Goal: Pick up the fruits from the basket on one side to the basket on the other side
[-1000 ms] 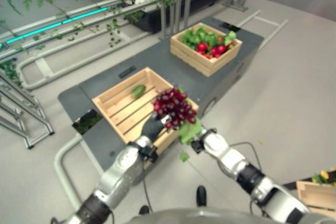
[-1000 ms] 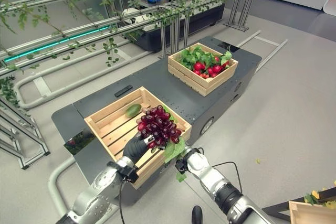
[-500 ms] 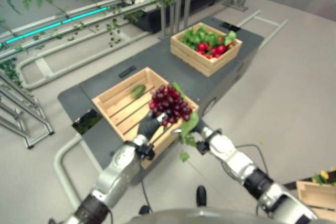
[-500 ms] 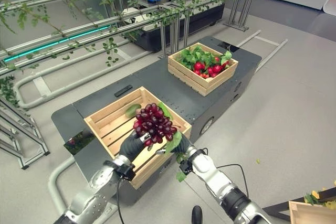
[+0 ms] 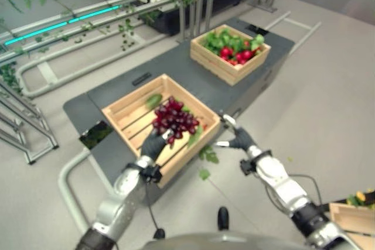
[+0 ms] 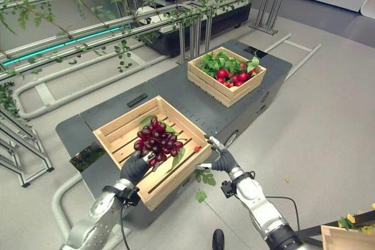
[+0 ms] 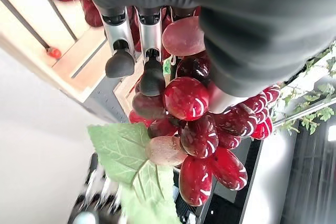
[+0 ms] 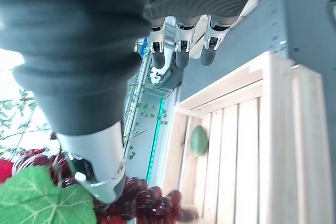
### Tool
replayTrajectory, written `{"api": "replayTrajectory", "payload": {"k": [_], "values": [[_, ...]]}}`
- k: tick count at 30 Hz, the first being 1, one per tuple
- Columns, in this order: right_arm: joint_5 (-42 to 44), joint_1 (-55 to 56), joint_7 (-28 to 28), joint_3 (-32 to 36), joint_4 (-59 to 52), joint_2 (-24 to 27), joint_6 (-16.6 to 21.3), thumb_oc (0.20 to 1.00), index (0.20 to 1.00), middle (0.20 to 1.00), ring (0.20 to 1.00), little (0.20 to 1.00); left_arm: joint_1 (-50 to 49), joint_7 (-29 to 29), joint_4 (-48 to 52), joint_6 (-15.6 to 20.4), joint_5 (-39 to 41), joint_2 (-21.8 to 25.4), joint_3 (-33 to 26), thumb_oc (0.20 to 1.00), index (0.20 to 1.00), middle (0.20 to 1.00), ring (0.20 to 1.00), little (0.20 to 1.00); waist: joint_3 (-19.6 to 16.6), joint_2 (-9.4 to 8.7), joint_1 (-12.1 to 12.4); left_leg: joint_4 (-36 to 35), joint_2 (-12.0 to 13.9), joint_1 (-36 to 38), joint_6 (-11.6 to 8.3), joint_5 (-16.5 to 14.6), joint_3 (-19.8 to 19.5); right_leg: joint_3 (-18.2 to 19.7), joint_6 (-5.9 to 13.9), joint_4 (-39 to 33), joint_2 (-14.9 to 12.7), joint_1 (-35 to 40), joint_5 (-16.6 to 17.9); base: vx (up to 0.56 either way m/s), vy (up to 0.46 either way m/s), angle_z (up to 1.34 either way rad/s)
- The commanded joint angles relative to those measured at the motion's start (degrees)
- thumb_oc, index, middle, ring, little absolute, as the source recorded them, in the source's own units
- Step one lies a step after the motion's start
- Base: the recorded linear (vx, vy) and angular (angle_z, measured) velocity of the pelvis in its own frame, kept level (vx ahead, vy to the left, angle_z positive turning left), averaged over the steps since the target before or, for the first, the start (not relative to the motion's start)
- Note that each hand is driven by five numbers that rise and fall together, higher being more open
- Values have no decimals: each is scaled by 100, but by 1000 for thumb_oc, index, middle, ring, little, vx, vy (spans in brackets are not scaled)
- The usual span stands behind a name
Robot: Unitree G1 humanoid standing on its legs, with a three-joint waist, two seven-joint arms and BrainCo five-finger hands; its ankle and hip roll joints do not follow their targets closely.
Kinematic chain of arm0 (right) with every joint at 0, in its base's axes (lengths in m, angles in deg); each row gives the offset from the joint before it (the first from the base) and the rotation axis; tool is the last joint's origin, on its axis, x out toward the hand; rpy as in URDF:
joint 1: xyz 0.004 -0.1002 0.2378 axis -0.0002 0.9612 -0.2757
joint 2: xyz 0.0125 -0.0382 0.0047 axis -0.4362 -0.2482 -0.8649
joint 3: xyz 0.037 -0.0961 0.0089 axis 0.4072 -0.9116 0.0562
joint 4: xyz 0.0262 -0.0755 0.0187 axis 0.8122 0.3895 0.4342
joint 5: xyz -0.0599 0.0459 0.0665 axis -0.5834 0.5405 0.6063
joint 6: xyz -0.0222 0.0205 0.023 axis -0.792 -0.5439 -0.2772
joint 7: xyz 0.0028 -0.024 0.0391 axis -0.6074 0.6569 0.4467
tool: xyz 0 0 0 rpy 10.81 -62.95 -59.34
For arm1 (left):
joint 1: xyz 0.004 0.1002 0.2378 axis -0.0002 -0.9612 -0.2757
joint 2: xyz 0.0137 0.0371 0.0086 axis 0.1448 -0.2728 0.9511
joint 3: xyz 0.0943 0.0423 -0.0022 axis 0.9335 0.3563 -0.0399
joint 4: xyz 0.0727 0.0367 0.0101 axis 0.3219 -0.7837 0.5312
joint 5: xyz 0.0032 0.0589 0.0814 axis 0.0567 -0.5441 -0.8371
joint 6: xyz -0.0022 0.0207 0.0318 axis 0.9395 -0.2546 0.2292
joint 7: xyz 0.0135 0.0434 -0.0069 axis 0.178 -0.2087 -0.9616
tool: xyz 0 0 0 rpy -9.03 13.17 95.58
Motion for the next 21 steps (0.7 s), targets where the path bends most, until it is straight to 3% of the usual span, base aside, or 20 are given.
{"api": "replayTrajectory", "payload": {"k": [1,13,21], "values": [[-170,-397,0,207,-504,75,418,1000,1000,1000,1000,1000,311,236,710,449,-115,22,-99,200,200,200,200,200,-86,-76,11,22,-381,-77,388,-219,-194,-45,291,56,141,785,-1060,0,0,0],[-181,-1477,-46,-541,-205,-279,455,1000,1000,1000,1000,1000,767,368,680,364,212,-50,680,200,200,200,200,200,-96,-78,65,22,-374,-93,394,-209,-213,-41,277,56,158,760,-1063,0,0,0],[-117,-2209,-45,-1158,173,-653,403,1000,1000,1000,1000,1000,991,450,751,246,833,-71,1252,200,200,200,200,200,-48,-79,133,22,-376,-130,399,-188,-247,-56,267,56,157,722,-1047,0,0,0]]}}
